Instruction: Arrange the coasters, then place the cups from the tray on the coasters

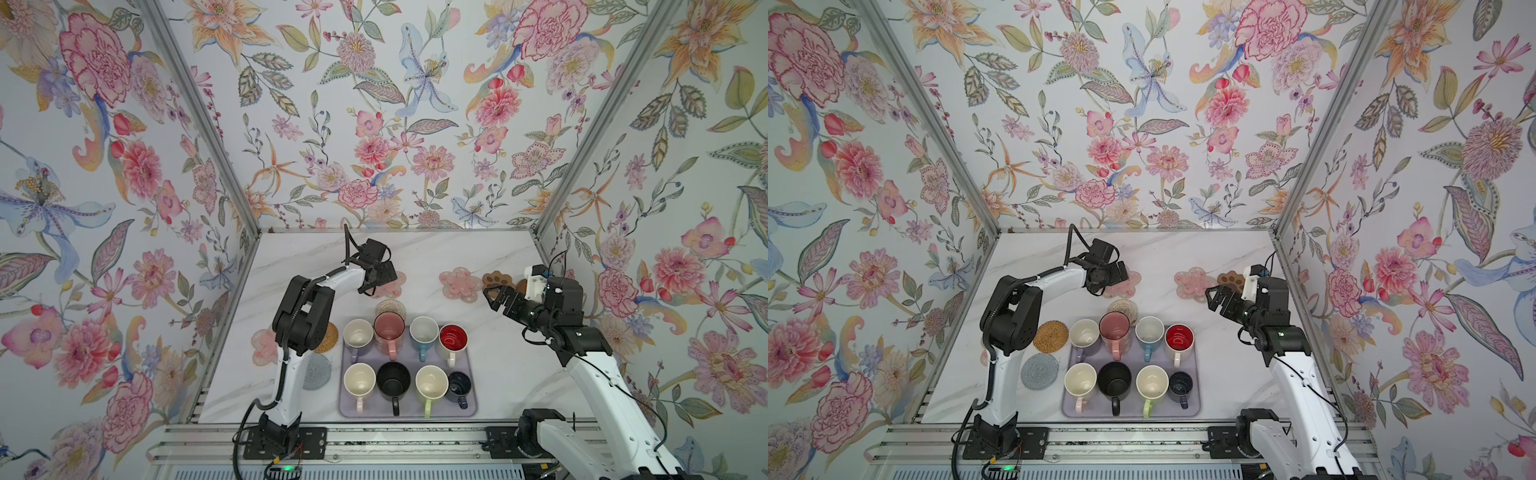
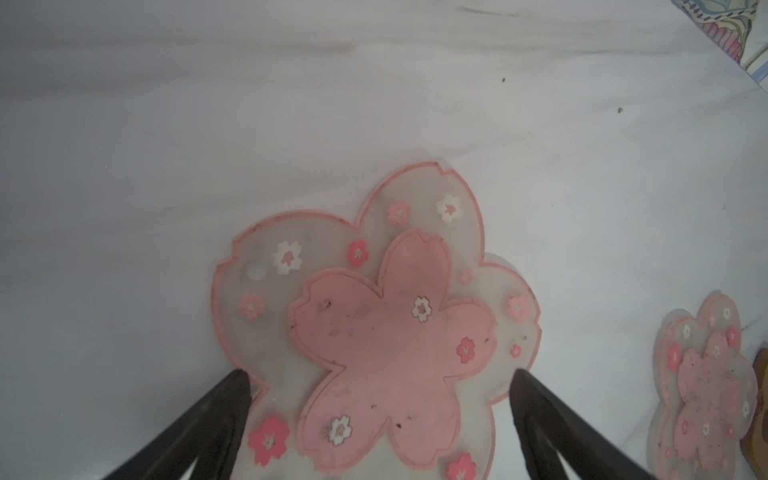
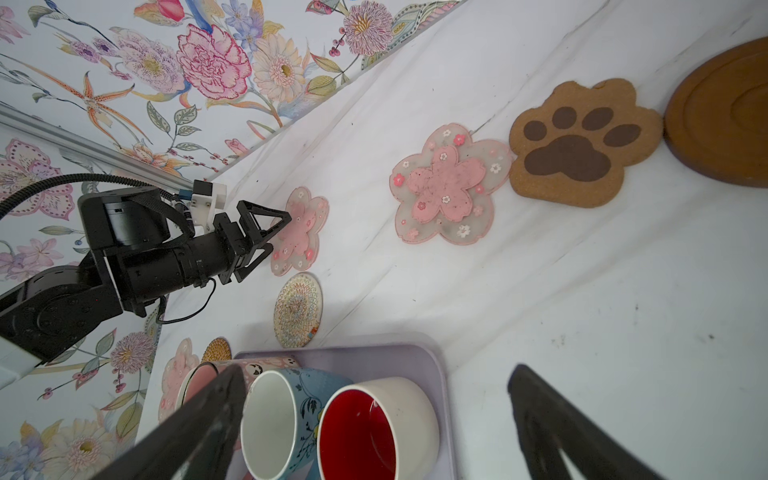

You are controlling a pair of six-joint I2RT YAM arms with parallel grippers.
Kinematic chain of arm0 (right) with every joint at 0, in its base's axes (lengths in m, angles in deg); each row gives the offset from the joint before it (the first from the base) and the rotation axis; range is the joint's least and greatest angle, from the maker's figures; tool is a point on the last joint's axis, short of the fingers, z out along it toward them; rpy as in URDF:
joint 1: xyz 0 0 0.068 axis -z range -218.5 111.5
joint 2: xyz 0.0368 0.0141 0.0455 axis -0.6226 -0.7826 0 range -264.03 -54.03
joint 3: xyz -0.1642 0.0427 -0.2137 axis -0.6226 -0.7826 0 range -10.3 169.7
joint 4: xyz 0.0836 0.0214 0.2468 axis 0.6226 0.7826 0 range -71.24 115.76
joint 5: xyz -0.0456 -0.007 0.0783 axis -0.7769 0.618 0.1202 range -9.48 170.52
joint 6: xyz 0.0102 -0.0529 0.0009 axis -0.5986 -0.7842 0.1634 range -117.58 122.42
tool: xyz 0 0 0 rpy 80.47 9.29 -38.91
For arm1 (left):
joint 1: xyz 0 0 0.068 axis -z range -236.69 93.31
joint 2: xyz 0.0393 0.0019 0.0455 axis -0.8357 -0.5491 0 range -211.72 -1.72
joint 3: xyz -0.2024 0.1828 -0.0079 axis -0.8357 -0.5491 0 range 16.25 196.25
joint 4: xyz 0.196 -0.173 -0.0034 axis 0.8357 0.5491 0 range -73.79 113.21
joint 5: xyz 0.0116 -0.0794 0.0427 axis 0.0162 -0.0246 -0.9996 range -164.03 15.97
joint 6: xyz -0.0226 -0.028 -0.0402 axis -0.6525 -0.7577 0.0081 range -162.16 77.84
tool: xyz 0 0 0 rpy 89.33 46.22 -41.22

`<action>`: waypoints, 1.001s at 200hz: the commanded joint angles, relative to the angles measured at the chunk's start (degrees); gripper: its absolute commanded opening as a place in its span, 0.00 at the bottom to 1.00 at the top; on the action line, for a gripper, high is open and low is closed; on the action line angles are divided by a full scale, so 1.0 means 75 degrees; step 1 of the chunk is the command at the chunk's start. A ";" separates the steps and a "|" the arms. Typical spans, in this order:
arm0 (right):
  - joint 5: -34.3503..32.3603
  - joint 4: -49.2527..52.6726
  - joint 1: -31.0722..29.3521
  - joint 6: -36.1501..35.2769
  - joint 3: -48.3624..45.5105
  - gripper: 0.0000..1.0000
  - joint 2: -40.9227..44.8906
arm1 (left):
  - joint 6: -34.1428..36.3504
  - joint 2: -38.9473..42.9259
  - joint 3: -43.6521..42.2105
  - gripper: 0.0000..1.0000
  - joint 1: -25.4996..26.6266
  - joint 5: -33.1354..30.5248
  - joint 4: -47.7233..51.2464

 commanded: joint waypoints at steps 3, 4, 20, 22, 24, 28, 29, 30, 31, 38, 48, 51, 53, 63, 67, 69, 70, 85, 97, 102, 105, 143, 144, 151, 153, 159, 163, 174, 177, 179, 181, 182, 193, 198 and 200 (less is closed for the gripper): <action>0.0095 0.0103 0.0062 -0.0014 -0.0128 0.99 0.0106 | -0.0159 -0.0349 0.0400 0.99 0.0058 0.0314 0.0074; 0.0095 0.0106 0.0058 -0.0007 -0.0132 0.99 0.0103 | -0.0158 -0.0356 0.0415 0.99 0.0070 0.0322 0.0079; 0.0094 0.0096 0.0065 -0.0005 -0.0137 0.99 0.0133 | -0.0158 -0.0464 0.0573 0.99 0.0118 0.0334 0.0144; 0.0095 0.0097 0.0065 -0.0001 -0.0148 0.99 0.0128 | -0.0158 -0.0485 0.0589 0.99 0.0112 0.0337 0.0143; 0.0095 0.0103 0.0065 -0.0003 -0.0151 0.99 0.0133 | -0.0158 -0.0487 0.0610 0.99 0.0110 0.0349 0.0152; 0.0113 0.0107 0.0065 -0.0011 -0.0150 0.99 0.0125 | -0.0158 -0.0513 0.0633 0.99 0.0128 0.0343 0.0157; 0.0110 0.0108 0.0065 -0.0011 -0.0149 0.99 0.0124 | -0.0158 -0.0514 0.0637 0.99 0.0140 0.0348 0.0156; 0.0108 0.0108 0.0065 -0.0005 -0.0148 0.99 0.0129 | -0.0158 -0.0515 0.0645 0.99 0.0146 0.0351 0.0155; 0.0108 0.0109 0.0065 -0.0008 -0.0148 0.99 0.0132 | -0.0158 -0.0509 0.0649 0.99 0.0126 0.0352 0.0161; 0.0108 0.0108 0.0085 -0.0004 -0.0158 0.99 0.0138 | -0.0158 -0.0548 0.0703 0.99 0.0143 0.0354 0.0155; 0.0114 0.0109 0.0079 -0.0004 -0.0154 0.99 0.0145 | -0.0158 -0.0601 0.0782 0.99 0.0151 0.0361 0.0186; 0.0114 0.0103 0.0078 -0.0001 -0.0149 0.99 0.0149 | -0.0152 -0.0624 0.0806 0.99 0.0142 0.0357 0.0188; 0.0117 0.0107 0.0083 0.0000 -0.0142 0.99 0.0155 | -0.0147 -0.0642 0.0826 0.99 0.0144 0.0354 0.0198; 0.0119 0.0126 0.0094 -0.0011 -0.0133 0.99 0.0146 | -0.0103 -0.0715 0.0958 0.99 0.0151 0.0353 0.0268; 0.0119 0.0126 0.0101 -0.0016 -0.0125 0.99 0.0147 | -0.0080 -0.0757 0.1021 0.99 0.0141 0.0353 0.0308; 0.0119 0.0122 0.0100 -0.0015 -0.0125 0.99 0.0146 | -0.0074 -0.0775 0.1055 0.99 0.0144 0.0353 0.0331; 0.0119 0.0127 0.0100 -0.0013 -0.0125 0.99 0.0146 | -0.0063 -0.0786 0.1065 0.99 0.0148 0.0353 0.0342; 0.0119 0.0153 0.0111 -0.0013 -0.0103 0.99 0.0160 | 0.0037 -0.0971 0.1368 0.99 0.0147 0.0372 0.0517; 0.0113 0.0167 0.0123 -0.0022 -0.0102 0.99 0.0158 | 0.0107 -0.1109 0.1614 0.99 0.0159 0.0378 0.0658; 0.0110 0.0167 0.0125 -0.0017 -0.0106 0.99 0.0164 | 0.0131 -0.1174 0.1711 0.99 0.0159 0.0381 0.0706; 0.0107 0.0157 0.0132 -0.0013 -0.0109 0.99 0.0167 | 0.0145 -0.1207 0.1765 0.99 0.0165 0.0377 0.0727; 0.0113 0.0167 0.0153 -0.0011 -0.0092 0.99 0.0145 | 0.0241 -0.1461 0.2342 0.99 0.0255 0.0419 0.0928; 0.0110 0.0161 0.0150 -0.0017 -0.0091 0.99 0.0145 | 0.0235 -0.1462 0.2359 0.99 0.0250 0.0421 0.0928; 0.0107 0.0165 0.0158 -0.0017 -0.0084 0.99 0.0134 | 0.0226 -0.1493 0.2423 0.99 0.0280 0.0434 0.0947; 0.0107 0.0167 0.0164 -0.0013 -0.0082 0.99 0.0125 | 0.0228 -0.1498 0.2446 0.99 0.0290 0.0441 0.0950; 0.0108 0.0165 0.0156 -0.0021 -0.0081 0.99 0.0112 | 0.0218 -0.1531 0.2498 0.99 0.0311 0.0463 0.0951; 0.0101 0.0166 0.0158 -0.0019 -0.0079 0.99 0.0100 | 0.0210 -0.1544 0.2532 0.99 0.0321 0.0469 0.0951; 0.0100 0.0166 0.0159 -0.0019 -0.0070 0.99 0.0098 | 0.0188 -0.1589 0.2623 0.99 0.0398 0.0494 0.0951; 0.0093 0.0161 0.0167 -0.0015 -0.0067 0.99 0.0099 | 0.0184 -0.1593 0.2648 0.99 0.0406 0.0503 0.0951; 0.0095 0.0166 0.0164 -0.0021 -0.0072 0.99 0.0096 | 0.0180 -0.1602 0.2666 0.99 0.0415 0.0514 0.0951; 0.0098 0.0161 0.0169 -0.0016 -0.0068 0.99 0.0090 | 0.0181 -0.1610 0.2682 0.99 0.0426 0.0508 0.0951; 0.0097 0.0164 0.0169 -0.0020 -0.0067 0.99 0.0083 | 0.0182 -0.1613 0.2687 0.99 0.0430 0.0507 0.0951; 0.0095 0.0163 0.0170 -0.0018 -0.0067 0.99 0.0065 | 0.0143 -0.1649 0.2769 0.99 0.0471 0.0530 0.0952; 0.0092 0.0167 0.0170 -0.0018 -0.0067 0.99 0.0060 | 0.0119 -0.1665 0.2805 0.99 0.0489 0.0549 0.0941; 0.0094 0.0167 0.0170 -0.0022 -0.0072 0.99 0.0054 | 0.0108 -0.1684 0.2817 0.99 0.0492 0.0557 0.0937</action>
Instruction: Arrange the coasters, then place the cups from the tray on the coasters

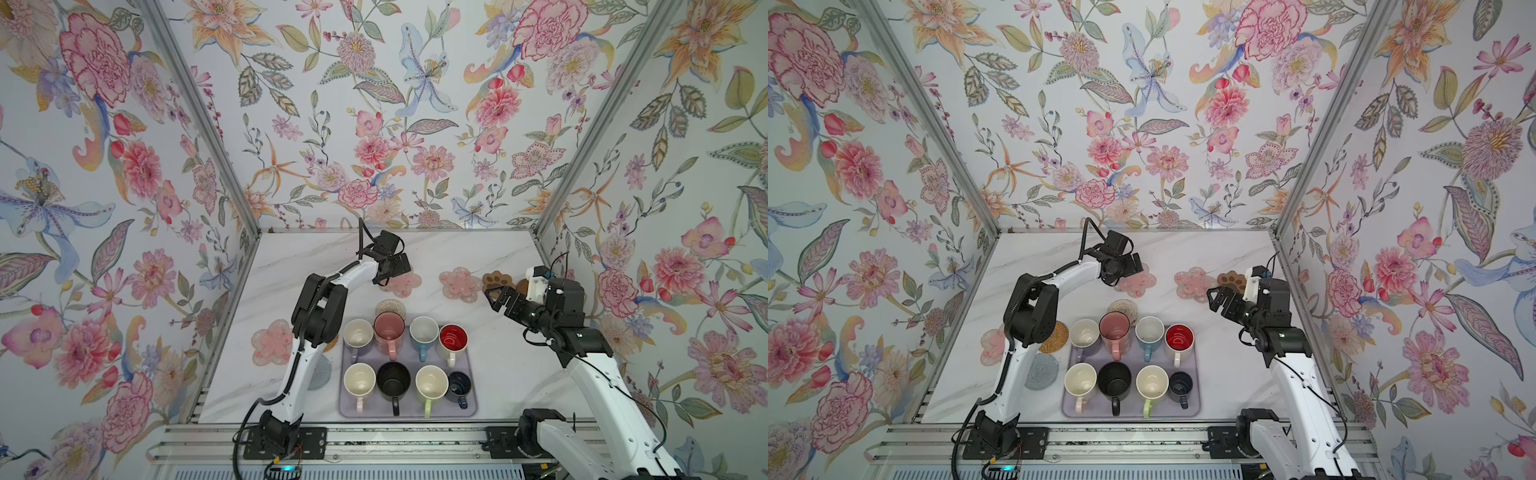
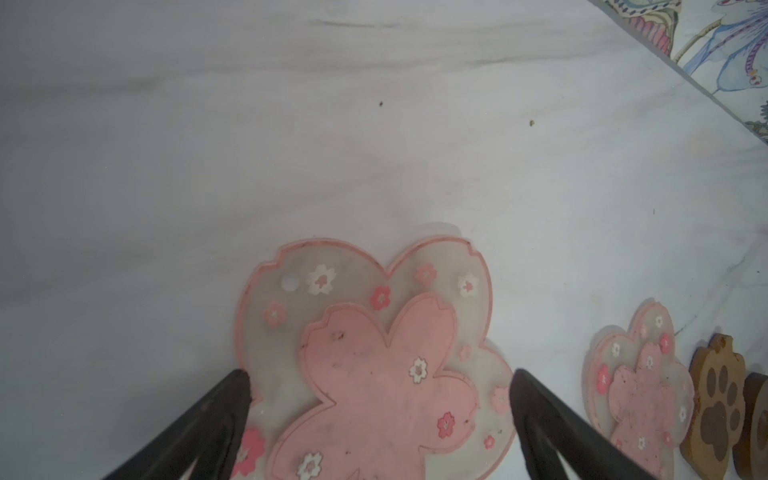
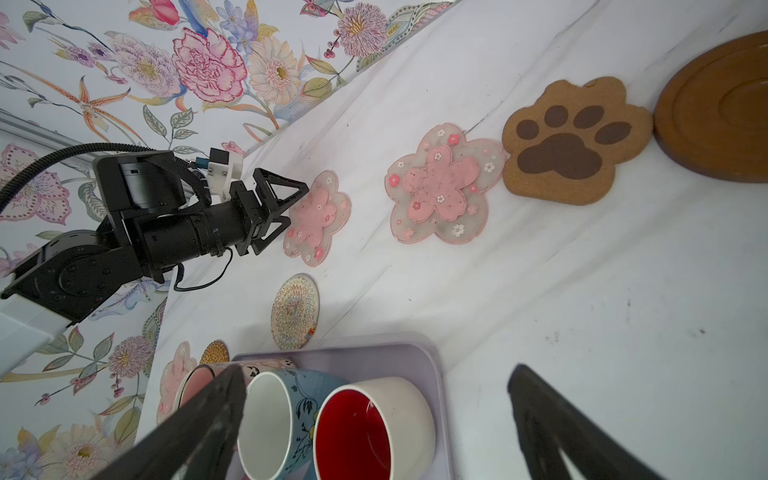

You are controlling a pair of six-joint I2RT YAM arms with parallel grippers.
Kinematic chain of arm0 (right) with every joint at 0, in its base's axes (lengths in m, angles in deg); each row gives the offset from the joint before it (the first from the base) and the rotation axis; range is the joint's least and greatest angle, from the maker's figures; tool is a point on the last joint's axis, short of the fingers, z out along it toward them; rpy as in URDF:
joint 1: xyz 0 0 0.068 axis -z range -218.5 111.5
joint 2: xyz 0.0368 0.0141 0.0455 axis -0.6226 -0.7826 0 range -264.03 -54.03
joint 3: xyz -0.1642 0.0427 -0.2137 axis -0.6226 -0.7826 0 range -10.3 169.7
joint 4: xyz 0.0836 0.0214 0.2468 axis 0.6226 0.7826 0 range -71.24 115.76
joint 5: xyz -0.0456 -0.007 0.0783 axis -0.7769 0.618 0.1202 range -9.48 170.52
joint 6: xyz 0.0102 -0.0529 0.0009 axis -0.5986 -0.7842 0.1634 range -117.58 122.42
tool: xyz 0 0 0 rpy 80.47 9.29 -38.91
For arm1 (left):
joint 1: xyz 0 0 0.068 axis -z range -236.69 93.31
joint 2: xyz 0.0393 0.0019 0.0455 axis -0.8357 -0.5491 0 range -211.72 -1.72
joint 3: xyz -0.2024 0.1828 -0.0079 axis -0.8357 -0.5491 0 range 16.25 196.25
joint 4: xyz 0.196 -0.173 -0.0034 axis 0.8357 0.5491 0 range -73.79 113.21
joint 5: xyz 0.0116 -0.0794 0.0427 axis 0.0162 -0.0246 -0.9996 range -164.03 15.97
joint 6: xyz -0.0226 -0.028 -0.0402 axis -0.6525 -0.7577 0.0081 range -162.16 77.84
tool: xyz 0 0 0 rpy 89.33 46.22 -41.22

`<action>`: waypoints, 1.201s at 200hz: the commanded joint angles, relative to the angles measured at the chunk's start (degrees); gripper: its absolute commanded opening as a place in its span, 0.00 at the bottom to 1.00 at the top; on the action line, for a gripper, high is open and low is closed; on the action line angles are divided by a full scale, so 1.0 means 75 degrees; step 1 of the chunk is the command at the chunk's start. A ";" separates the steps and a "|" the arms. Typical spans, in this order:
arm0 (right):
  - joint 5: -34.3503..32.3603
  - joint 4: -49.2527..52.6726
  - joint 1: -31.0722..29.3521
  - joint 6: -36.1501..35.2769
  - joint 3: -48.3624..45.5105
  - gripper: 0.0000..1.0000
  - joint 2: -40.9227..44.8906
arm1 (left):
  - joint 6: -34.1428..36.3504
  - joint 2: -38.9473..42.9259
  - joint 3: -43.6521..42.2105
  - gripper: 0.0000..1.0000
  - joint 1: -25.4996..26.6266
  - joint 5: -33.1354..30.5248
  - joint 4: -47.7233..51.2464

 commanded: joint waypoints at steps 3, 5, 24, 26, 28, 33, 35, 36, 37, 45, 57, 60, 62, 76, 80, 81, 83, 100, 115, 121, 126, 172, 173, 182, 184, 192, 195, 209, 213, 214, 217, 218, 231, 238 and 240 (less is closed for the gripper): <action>0.0079 0.0163 0.0057 -0.0023 0.0009 0.99 -0.0003 | 0.0005 -0.0235 0.0343 0.99 0.0172 0.0202 0.0180; 0.0080 0.0158 0.0057 -0.0023 0.0010 0.99 0.0006 | 0.0004 -0.0240 0.0350 0.99 0.0182 0.0211 0.0176; 0.0081 0.0164 0.0057 -0.0018 0.0001 0.99 -0.0018 | -0.0053 -0.0317 0.0483 0.99 0.0193 0.0242 0.0159; 0.0081 0.0164 0.0062 -0.0019 0.0007 0.99 -0.0010 | -0.0054 -0.0322 0.0499 0.99 0.0199 0.0247 0.0164; 0.0081 0.0164 0.0061 -0.0019 0.0009 0.99 -0.0014 | -0.0055 -0.0332 0.0515 0.99 0.0201 0.0254 0.0166; 0.0081 0.0164 0.0057 -0.0013 0.0007 0.99 -0.0004 | -0.0065 -0.0345 0.0549 0.99 0.0217 0.0262 0.0173; 0.0081 0.0164 0.0057 -0.0012 0.0009 0.99 -0.0003 | -0.0066 -0.0355 0.0577 0.99 0.0220 0.0255 0.0180; 0.0081 0.0159 0.0062 -0.0011 0.0009 0.99 -0.0009 | -0.0066 -0.0357 0.0582 0.99 0.0216 0.0254 0.0181; 0.0081 0.0162 0.0059 -0.0011 0.0010 0.99 -0.0006 | -0.0066 -0.0352 0.0590 0.99 0.0220 0.0253 0.0176; 0.0081 0.0157 0.0059 -0.0019 0.0004 0.99 -0.0003 | -0.0075 -0.0373 0.0647 0.99 0.0235 0.0264 0.0176; 0.0081 0.0164 0.0062 -0.0020 -0.0008 0.99 0.0000 | -0.0090 -0.0411 0.0734 0.99 0.0270 0.0296 0.0193; 0.0086 0.0164 0.0067 -0.0015 -0.0010 0.99 0.0007 | -0.0096 -0.0424 0.0757 0.99 0.0271 0.0299 0.0191; 0.0082 0.0164 0.0068 -0.0018 -0.0010 0.99 -0.0001 | -0.0097 -0.0419 0.0776 0.99 0.0280 0.0308 0.0190; 0.0081 0.0164 0.0072 -0.0021 -0.0010 0.99 0.0010 | -0.0102 -0.0452 0.0843 0.99 0.0327 0.0323 0.0205; 0.0089 0.0159 0.0068 -0.0013 -0.0004 0.99 0.0010 | -0.0091 -0.0453 0.0853 0.99 0.0350 0.0329 0.0206; 0.0091 0.0162 0.0068 -0.0018 -0.0003 0.99 0.0009 | -0.0096 -0.0453 0.0855 0.99 0.0352 0.0326 0.0206; 0.0092 0.0164 0.0068 -0.0013 -0.0002 0.99 0.0009 | -0.0091 -0.0453 0.0856 0.99 0.0353 0.0324 0.0214; 0.0092 0.0164 0.0068 -0.0015 -0.0003 0.99 0.0009 | -0.0090 -0.0432 0.0868 0.99 0.0416 0.0335 0.0209; 0.0092 0.0162 0.0068 -0.0013 -0.0002 0.99 0.0024 | -0.0102 -0.0450 0.0885 0.99 0.0447 0.0349 0.0190; 0.0104 0.0163 0.0068 -0.0007 -0.0005 0.99 0.0024 | -0.0107 -0.0467 0.0902 0.99 0.0457 0.0348 0.0187; 0.0104 0.0164 0.0069 -0.0010 0.0002 0.99 0.0025 | -0.0104 -0.0476 0.0920 0.99 0.0465 0.0347 0.0199; 0.0104 0.0176 0.0091 -0.0009 -0.0034 0.99 0.0090 | 0.0250 -0.0462 0.1206 0.99 0.0425 -0.0184 0.0742; 0.0104 0.0176 0.0091 -0.0010 -0.0036 0.99 0.0084 | 0.0262 -0.0457 0.1207 0.99 0.0419 -0.0206 0.0755; 0.0114 0.0176 0.0092 -0.0006 -0.0051 0.99 0.0094 | 0.0334 -0.0409 0.1219 0.99 0.0395 -0.0408 0.0882; 0.0115 0.0176 0.0092 -0.0001 -0.0052 0.99 0.0091 | 0.0341 -0.0398 0.1219 0.99 0.0390 -0.0460 0.0902; 0.0116 0.0172 0.0095 0.0008 -0.0071 0.99 0.0098 | 0.0349 -0.0343 0.1188 0.99 0.0377 -0.0685 0.1001; 0.0122 0.0174 0.0092 0.0007 -0.0063 0.99 0.0102 | 0.0365 -0.0316 0.1158 0.99 0.0345 -0.0752 0.1012; 0.0128 0.0191 0.0103 0.0002 -0.0068 0.99 0.0127 | 0.0430 -0.0219 0.0994 0.99 0.0287 -0.0949 0.0963; 0.0132 0.0199 0.0103 0.0011 -0.0061 0.99 0.0132 | 0.0456 -0.0211 0.0966 0.99 0.0267 -0.0955 0.0946; 0.0136 0.0199 0.0103 0.0006 -0.0067 0.99 0.0129 | 0.0464 -0.0209 0.0964 0.99 0.0257 -0.0955 0.0945; 0.0139 0.0200 0.0103 0.0010 -0.0070 0.99 0.0144 | 0.0482 -0.0226 0.0962 0.99 0.0232 -0.0956 0.0947; 0.0139 0.0205 0.0103 0.0005 -0.0071 0.99 0.0146 | 0.0489 -0.0228 0.0968 0.99 0.0228 -0.0955 0.0951; 0.0142 0.0222 0.0103 0.0012 -0.0073 0.99 0.0156 | 0.0535 -0.0340 0.1093 0.99 0.0164 -0.0954 0.1083; 0.0151 0.0217 0.0115 0.0010 -0.0076 0.99 0.0163 | 0.0574 -0.0418 0.1206 0.99 0.0132 -0.0951 0.1169; 0.0148 0.0230 0.0115 0.0006 -0.0082 0.99 0.0170 | 0.0586 -0.0438 0.1237 0.99 0.0122 -0.0954 0.1190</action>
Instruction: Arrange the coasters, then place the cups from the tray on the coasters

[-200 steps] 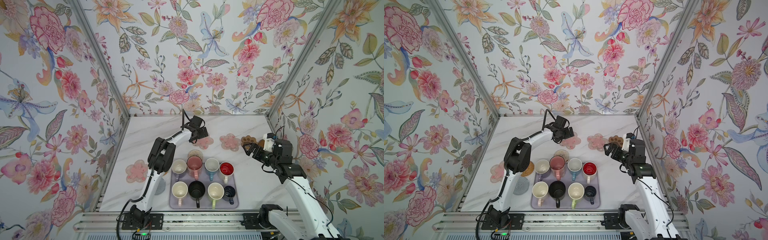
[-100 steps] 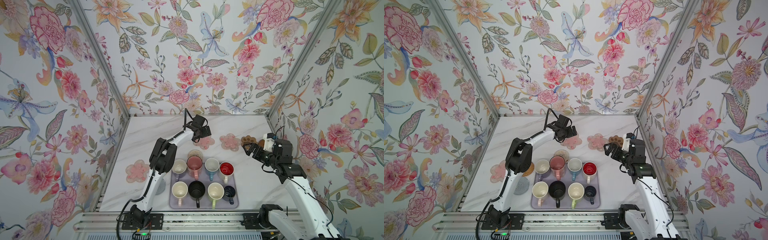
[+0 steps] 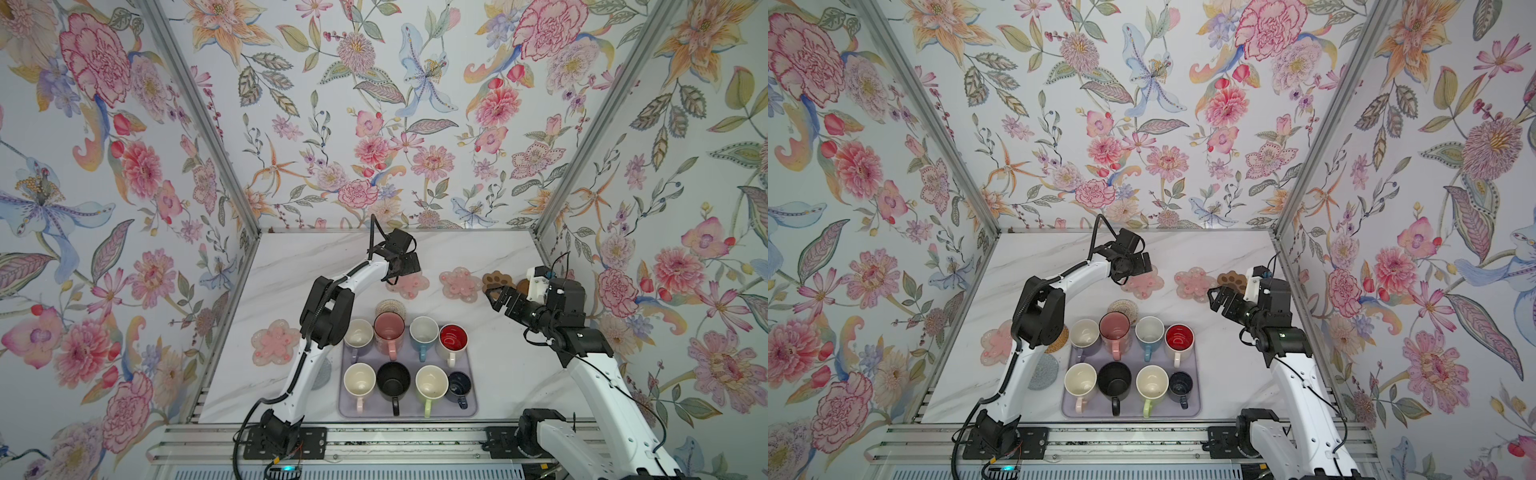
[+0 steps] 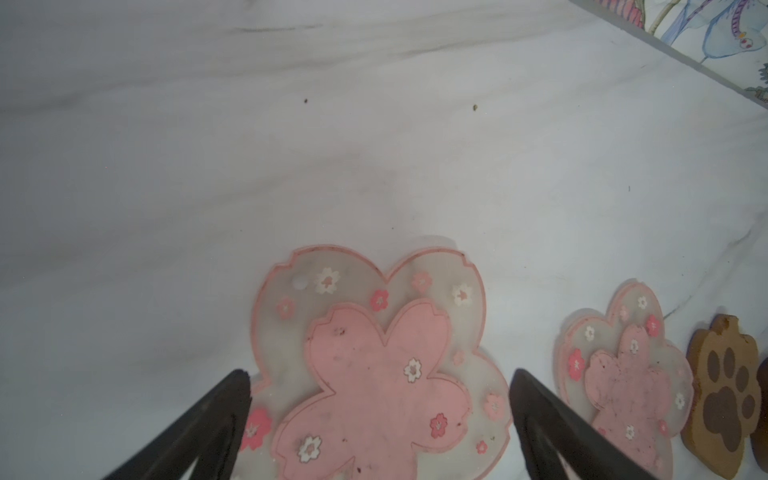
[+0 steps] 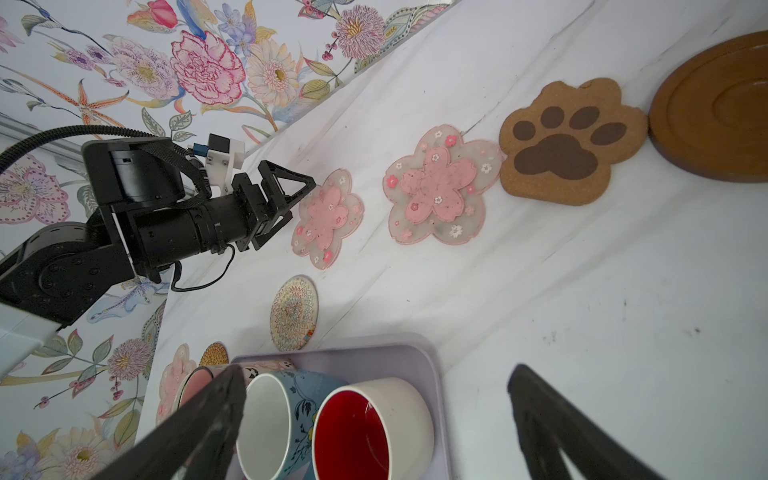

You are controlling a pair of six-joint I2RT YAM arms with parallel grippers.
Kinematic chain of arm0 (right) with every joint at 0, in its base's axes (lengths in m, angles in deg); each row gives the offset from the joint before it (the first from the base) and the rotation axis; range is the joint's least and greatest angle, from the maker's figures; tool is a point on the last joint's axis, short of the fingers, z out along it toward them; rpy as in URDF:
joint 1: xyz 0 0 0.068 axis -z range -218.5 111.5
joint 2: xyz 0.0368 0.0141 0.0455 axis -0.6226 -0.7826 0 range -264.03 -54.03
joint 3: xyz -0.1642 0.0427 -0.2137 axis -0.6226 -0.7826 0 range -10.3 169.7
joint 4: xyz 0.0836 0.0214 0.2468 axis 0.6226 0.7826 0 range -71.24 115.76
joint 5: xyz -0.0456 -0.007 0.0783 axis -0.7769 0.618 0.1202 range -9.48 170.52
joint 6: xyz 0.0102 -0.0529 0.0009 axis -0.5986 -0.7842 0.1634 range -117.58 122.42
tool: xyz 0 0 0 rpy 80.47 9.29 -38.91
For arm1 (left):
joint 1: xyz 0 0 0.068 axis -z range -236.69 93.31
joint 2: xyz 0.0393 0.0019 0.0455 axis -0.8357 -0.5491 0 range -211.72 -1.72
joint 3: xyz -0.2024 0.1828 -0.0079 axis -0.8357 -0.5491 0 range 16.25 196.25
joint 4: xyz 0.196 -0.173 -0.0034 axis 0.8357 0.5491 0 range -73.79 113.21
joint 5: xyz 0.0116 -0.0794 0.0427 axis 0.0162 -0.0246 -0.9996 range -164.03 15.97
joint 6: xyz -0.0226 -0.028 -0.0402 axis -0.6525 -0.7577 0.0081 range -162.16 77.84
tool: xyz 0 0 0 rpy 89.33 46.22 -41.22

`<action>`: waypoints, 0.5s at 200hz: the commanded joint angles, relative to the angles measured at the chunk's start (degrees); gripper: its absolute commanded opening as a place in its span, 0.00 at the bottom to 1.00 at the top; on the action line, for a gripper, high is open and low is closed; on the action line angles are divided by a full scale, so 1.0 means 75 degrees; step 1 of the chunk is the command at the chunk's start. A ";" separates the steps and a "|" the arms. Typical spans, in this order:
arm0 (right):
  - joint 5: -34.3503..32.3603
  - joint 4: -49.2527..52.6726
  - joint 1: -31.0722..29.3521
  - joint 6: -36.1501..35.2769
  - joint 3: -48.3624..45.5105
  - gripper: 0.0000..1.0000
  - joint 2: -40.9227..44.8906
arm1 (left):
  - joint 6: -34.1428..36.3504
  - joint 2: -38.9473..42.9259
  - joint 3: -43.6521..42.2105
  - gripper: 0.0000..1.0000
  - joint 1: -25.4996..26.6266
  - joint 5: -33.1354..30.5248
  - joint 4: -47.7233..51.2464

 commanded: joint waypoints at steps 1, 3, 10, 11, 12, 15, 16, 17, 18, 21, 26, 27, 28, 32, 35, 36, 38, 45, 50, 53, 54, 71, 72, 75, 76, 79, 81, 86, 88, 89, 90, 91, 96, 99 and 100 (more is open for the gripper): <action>0.0144 0.0227 0.0071 0.0003 -0.0083 0.99 0.0157 | 0.0293 -0.0122 0.0252 0.99 -0.0185 -0.0330 0.0447; 0.0145 0.0228 0.0071 0.0010 -0.0084 0.99 0.0167 | 0.0307 -0.0136 0.0278 0.99 -0.0192 -0.0333 0.0464; 0.0145 0.0229 0.0071 0.0011 -0.0079 0.99 0.0180 | 0.0353 -0.0211 0.0378 0.99 -0.0181 -0.0337 0.0512; 0.0145 0.0229 0.0071 0.0006 -0.0082 0.99 0.0175 | 0.0359 -0.0223 0.0393 0.99 -0.0184 -0.0340 0.0515; 0.0145 0.0229 0.0071 0.0009 -0.0083 0.99 0.0178 | 0.0368 -0.0223 0.0406 0.99 -0.0197 -0.0341 0.0516; 0.0145 0.0239 0.0071 0.0012 -0.0084 0.99 0.0182 | 0.0376 -0.0255 0.0451 0.99 -0.0198 -0.0332 0.0554; 0.0145 0.0240 0.0071 0.0012 -0.0084 0.99 0.0182 | 0.0377 -0.0268 0.0464 0.99 -0.0199 -0.0337 0.0559; 0.0145 0.0240 0.0071 0.0012 -0.0084 0.99 0.0182 | 0.0383 -0.0281 0.0477 0.99 -0.0199 -0.0334 0.0567; 0.0145 0.0240 0.0071 0.0012 -0.0078 0.99 0.0187 | 0.0386 -0.0293 0.0495 0.99 -0.0199 -0.0338 0.0577; 0.0145 0.0241 0.0071 0.0006 -0.0079 0.99 0.0190 | 0.0386 -0.0316 0.0536 0.99 -0.0194 -0.0336 0.0596; 0.0145 0.0241 0.0071 0.0003 -0.0072 0.99 0.0192 | 0.0389 -0.0374 0.0612 0.99 -0.0198 -0.0333 0.0632; 0.0145 0.0241 0.0071 0.0008 -0.0072 0.99 0.0192 | 0.0389 -0.0380 0.0621 0.99 -0.0199 -0.0338 0.0639; 0.0145 0.0241 0.0077 0.0004 -0.0072 0.99 0.0199 | 0.0389 -0.0389 0.0637 0.99 -0.0199 -0.0334 0.0648; 0.0139 0.0244 0.0072 0.0002 -0.0078 0.99 0.0188 | 0.0380 -0.0432 0.0697 0.99 -0.0199 -0.0338 0.0657; 0.0144 0.0247 0.0077 0.0011 -0.0073 0.99 0.0198 | 0.0385 -0.0463 0.0735 0.99 -0.0199 -0.0332 0.0678; 0.0145 0.0250 0.0074 0.0012 -0.0073 0.99 0.0208 | 0.0387 -0.0472 0.0741 0.99 -0.0199 -0.0331 0.0691; 0.0145 0.0252 0.0078 0.0018 -0.0072 0.99 0.0208 | 0.0386 -0.0493 0.0772 0.99 -0.0199 -0.0325 0.0701; 0.0145 0.0248 0.0086 0.0024 -0.0081 0.99 0.0215 | 0.0389 -0.0562 0.0869 0.99 -0.0189 -0.0303 0.0745; 0.0145 0.0249 0.0089 0.0013 -0.0076 0.99 0.0218 | 0.0380 -0.0615 0.0941 0.99 -0.0198 -0.0288 0.0765; 0.0145 0.0252 0.0088 0.0017 -0.0073 0.99 0.0217 | 0.0378 -0.0638 0.0978 0.99 -0.0199 -0.0270 0.0782; 0.0145 0.0252 0.0086 0.0020 -0.0078 0.99 0.0223 | 0.0372 -0.0647 0.0991 0.99 -0.0199 -0.0271 0.0785; 0.0145 0.0267 0.0106 0.0015 -0.0085 0.99 0.0229 | 0.0377 -0.0766 0.1124 0.99 -0.0198 -0.0235 0.0839; 0.0145 0.0265 0.0112 0.0008 -0.0084 0.99 0.0229 | 0.0372 -0.0764 0.1129 0.99 -0.0198 -0.0230 0.0842; 0.0145 0.0266 0.0113 0.0007 -0.0090 0.99 0.0234 | 0.0377 -0.0774 0.1144 0.99 -0.0199 -0.0217 0.0845; 0.0145 0.0271 0.0110 0.0004 -0.0093 0.99 0.0237 | 0.0377 -0.0774 0.1150 0.99 -0.0204 -0.0215 0.0845; 0.0145 0.0275 0.0107 0.0011 -0.0098 0.99 0.0237 | 0.0377 -0.0794 0.1157 0.99 -0.0198 -0.0214 0.0842; 0.0145 0.0276 0.0113 0.0012 -0.0099 0.99 0.0233 | 0.0377 -0.0799 0.1157 0.99 -0.0198 -0.0214 0.0844; 0.0145 0.0276 0.0120 0.0004 -0.0100 0.99 0.0244 | 0.0376 -0.0806 0.1162 0.99 -0.0199 -0.0220 0.0842; 0.0145 0.0276 0.0119 0.0007 -0.0100 0.99 0.0250 | 0.0377 -0.0814 0.1167 0.99 -0.0199 -0.0209 0.0839; 0.0145 0.0276 0.0124 0.0010 -0.0098 0.99 0.0245 | 0.0377 -0.0817 0.1168 0.99 -0.0199 -0.0205 0.0842; 0.0145 0.0276 0.0121 0.0011 -0.0097 0.99 0.0248 | 0.0377 -0.0819 0.1169 0.99 -0.0199 -0.0204 0.0838; 0.0145 0.0276 0.0126 0.0012 -0.0096 0.99 0.0250 | 0.0377 -0.0820 0.1169 0.99 -0.0199 -0.0203 0.0836; 0.0156 0.0272 0.0139 0.0010 -0.0102 0.99 0.0233 | 0.0377 -0.0829 0.1171 0.99 -0.0202 -0.0203 0.0834; 0.0157 0.0268 0.0136 0.0012 -0.0105 0.99 0.0248 | 0.0383 -0.0842 0.1177 0.99 -0.0195 -0.0196 0.0833; 0.0151 0.0266 0.0133 0.0012 -0.0106 0.99 0.0250 | 0.0380 -0.0843 0.1179 0.99 -0.0197 -0.0199 0.0833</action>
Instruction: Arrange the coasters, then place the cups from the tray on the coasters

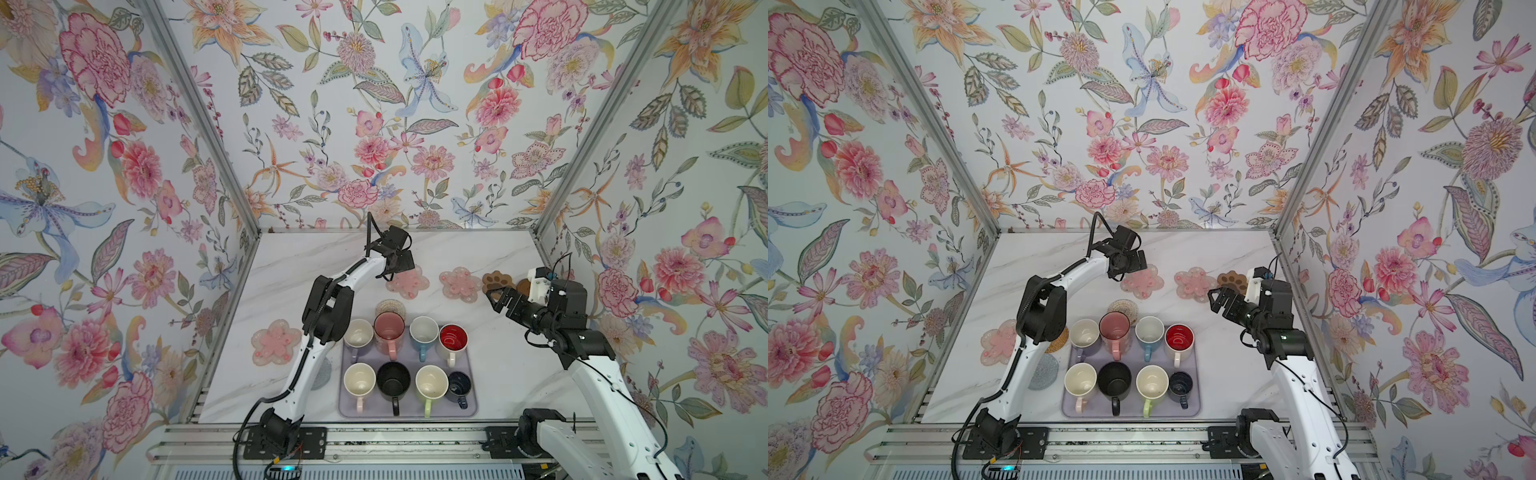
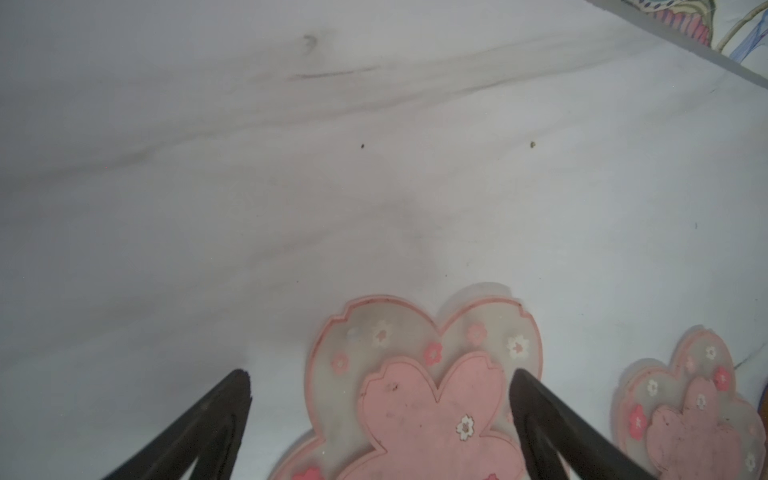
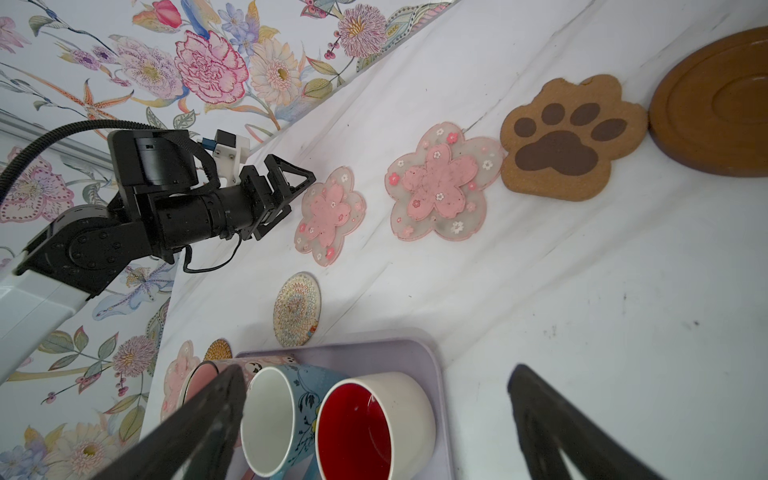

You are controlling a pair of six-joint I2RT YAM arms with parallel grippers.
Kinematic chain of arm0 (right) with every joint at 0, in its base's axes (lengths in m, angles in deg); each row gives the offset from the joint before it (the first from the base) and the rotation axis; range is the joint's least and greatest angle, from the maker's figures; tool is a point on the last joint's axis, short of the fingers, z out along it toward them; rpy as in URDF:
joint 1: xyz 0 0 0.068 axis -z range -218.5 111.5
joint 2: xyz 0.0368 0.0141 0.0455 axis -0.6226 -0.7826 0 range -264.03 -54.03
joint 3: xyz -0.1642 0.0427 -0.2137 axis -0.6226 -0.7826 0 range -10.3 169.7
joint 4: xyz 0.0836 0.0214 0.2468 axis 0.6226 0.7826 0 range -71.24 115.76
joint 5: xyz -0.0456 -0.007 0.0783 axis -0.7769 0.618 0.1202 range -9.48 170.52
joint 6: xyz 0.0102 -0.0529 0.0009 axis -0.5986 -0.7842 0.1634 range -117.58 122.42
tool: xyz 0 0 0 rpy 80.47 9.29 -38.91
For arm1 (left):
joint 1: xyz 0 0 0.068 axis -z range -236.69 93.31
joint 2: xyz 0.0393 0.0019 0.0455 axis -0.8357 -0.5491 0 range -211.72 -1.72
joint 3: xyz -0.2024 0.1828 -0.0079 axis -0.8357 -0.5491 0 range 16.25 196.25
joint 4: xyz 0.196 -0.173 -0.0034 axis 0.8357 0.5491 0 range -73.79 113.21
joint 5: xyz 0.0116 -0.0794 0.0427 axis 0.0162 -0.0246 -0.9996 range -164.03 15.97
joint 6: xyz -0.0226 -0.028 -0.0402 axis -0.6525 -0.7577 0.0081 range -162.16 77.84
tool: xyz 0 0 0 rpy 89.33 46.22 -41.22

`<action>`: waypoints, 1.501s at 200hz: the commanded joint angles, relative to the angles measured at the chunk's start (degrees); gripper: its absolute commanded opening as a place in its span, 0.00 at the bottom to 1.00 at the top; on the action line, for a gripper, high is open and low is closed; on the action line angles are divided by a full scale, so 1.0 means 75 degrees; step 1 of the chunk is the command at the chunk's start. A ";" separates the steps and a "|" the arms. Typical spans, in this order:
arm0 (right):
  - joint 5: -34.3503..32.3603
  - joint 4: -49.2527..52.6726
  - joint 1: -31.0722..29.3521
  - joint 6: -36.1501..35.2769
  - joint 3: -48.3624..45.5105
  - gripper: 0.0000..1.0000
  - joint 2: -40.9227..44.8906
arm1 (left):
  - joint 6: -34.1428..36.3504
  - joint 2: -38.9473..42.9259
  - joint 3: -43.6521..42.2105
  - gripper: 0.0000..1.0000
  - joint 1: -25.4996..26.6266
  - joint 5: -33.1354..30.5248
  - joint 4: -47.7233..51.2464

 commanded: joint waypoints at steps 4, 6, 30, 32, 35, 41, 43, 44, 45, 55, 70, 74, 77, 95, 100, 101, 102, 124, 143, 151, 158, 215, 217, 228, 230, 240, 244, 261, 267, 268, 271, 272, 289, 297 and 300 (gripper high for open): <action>0.0063 0.0107 0.0069 0.0011 -0.0088 0.99 0.0093 | 0.0167 -0.0213 0.0269 0.99 -0.0012 -0.0015 0.0242; 0.0069 0.0110 0.0083 0.0006 -0.0083 0.99 0.0085 | 0.0167 -0.0220 0.0277 0.99 -0.0012 -0.0006 0.0242; 0.0075 0.0111 0.0101 0.0012 -0.0094 0.99 0.0103 | 0.0123 -0.0278 0.0333 0.99 -0.0006 0.0043 0.0232; 0.0075 0.0114 0.0094 0.0009 -0.0102 0.99 0.0102 | 0.0121 -0.0286 0.0337 0.99 -0.0010 0.0061 0.0230; 0.0075 0.0112 0.0098 0.0006 -0.0095 0.99 0.0106 | 0.0121 -0.0298 0.0348 0.99 0.0003 0.0063 0.0226; 0.0087 0.0115 0.0103 0.0005 -0.0094 0.99 0.0096 | 0.0121 -0.0312 0.0358 0.99 0.0000 0.0067 0.0230; 0.0087 0.0115 0.0104 0.0010 -0.0099 0.99 0.0098 | 0.0121 -0.0321 0.0376 0.99 0.0000 0.0076 0.0239; 0.0087 0.0110 0.0110 0.0011 -0.0102 0.99 0.0102 | 0.0115 -0.0326 0.0381 0.99 0.0005 0.0071 0.0240; 0.0087 0.0107 0.0107 0.0006 -0.0103 0.99 0.0104 | 0.0118 -0.0329 0.0383 0.99 0.0003 0.0069 0.0241; 0.0087 0.0111 0.0121 0.0011 -0.0105 0.99 0.0106 | 0.0109 -0.0370 0.0426 0.99 0.0018 0.0079 0.0242; 0.0102 0.0127 0.0138 -0.0005 -0.0075 0.99 0.0112 | 0.0086 -0.0423 0.0478 0.99 0.0025 0.0124 0.0237; 0.0114 0.0137 0.0139 -0.0011 -0.0070 0.99 0.0114 | 0.0077 -0.0436 0.0506 0.99 0.0009 0.0144 0.0239; 0.0111 0.0136 0.0139 -0.0008 -0.0069 0.99 0.0110 | 0.0076 -0.0457 0.0530 0.99 0.0011 0.0151 0.0241; 0.0122 0.0161 0.0165 -0.0012 -0.0034 0.99 0.0135 | 0.0074 -0.0544 0.0686 0.99 0.0046 0.0184 0.0260; 0.0128 0.0163 0.0169 -0.0012 -0.0035 0.99 0.0132 | 0.0074 -0.0572 0.0717 0.99 0.0056 0.0184 0.0275; 0.0131 0.0157 0.0172 -0.0011 -0.0035 0.99 0.0137 | 0.0074 -0.0569 0.0727 0.99 0.0057 0.0190 0.0276; 0.0132 0.0160 0.0173 -0.0011 -0.0034 0.99 0.0139 | 0.0080 -0.0573 0.0738 0.99 0.0058 0.0187 0.0277; 0.0145 0.0177 0.0192 -0.0012 -0.0027 0.99 0.0149 | 0.0086 -0.0660 0.0877 0.99 0.0073 0.0201 0.0312; 0.0157 0.0185 0.0209 -0.0020 -0.0011 0.99 0.0164 | 0.0073 -0.0738 0.0951 0.99 0.0091 0.0232 0.0312; 0.0157 0.0191 0.0221 -0.0015 -0.0008 0.99 0.0174 | 0.0062 -0.0763 0.0979 0.99 0.0102 0.0254 0.0312; 0.0169 0.0201 0.0221 -0.0016 0.0012 0.99 0.0186 | 0.0049 -0.0788 0.0995 0.99 0.0100 0.0275 0.0312; 0.0198 0.0214 0.0246 -0.0014 -0.0002 0.99 0.0193 | 0.0015 -0.0853 0.1029 0.99 0.0203 0.0410 0.0242; 0.0203 0.0219 0.0251 -0.0015 -0.0006 0.99 0.0198 | 0.0015 -0.0855 0.1030 0.99 0.0215 0.0407 0.0242; 0.0204 0.0221 0.0247 -0.0016 -0.0005 0.99 0.0201 | 0.0015 -0.0841 0.1027 0.99 0.0254 0.0424 0.0253; 0.0204 0.0221 0.0248 -0.0018 0.0002 0.99 0.0200 | 0.0015 -0.0843 0.1030 0.99 0.0254 0.0423 0.0253; 0.0197 0.0221 0.0245 -0.0019 0.0011 0.99 0.0197 | 0.0027 -0.0844 0.1019 0.99 0.0287 0.0435 0.0254; 0.0204 0.0220 0.0245 -0.0010 0.0013 0.99 0.0190 | 0.0027 -0.0847 0.1010 0.99 0.0291 0.0432 0.0254; 0.0204 0.0221 0.0249 -0.0003 0.0013 0.99 0.0191 | 0.0039 -0.0830 0.0995 0.99 0.0376 0.0441 0.0243; 0.0201 0.0219 0.0246 -0.0011 0.0010 0.99 0.0193 | 0.0044 -0.0826 0.0984 0.99 0.0401 0.0443 0.0240; 0.0203 0.0220 0.0245 -0.0011 0.0005 0.99 0.0191 | 0.0047 -0.0825 0.0984 0.99 0.0405 0.0443 0.0241; 0.0213 0.0221 0.0255 -0.0001 0.0012 0.99 0.0193 | 0.0050 -0.0824 0.0967 0.99 0.0411 0.0451 0.0242; 0.0214 0.0215 0.0250 -0.0006 0.0012 0.99 0.0196 | 0.0050 -0.0824 0.0964 0.99 0.0416 0.0452 0.0242; 0.0228 0.0219 0.0258 -0.0007 0.0019 0.99 0.0190 | 0.0050 -0.0790 0.0920 0.99 0.0471 0.0484 0.0220; 0.0228 0.0220 0.0253 0.0012 0.0014 0.99 0.0190 | 0.0050 -0.0751 0.0858 0.99 0.0489 0.0491 0.0187; 0.0225 0.0215 0.0250 0.0009 0.0013 0.99 0.0194 | 0.0050 -0.0743 0.0839 0.99 0.0491 0.0490 0.0173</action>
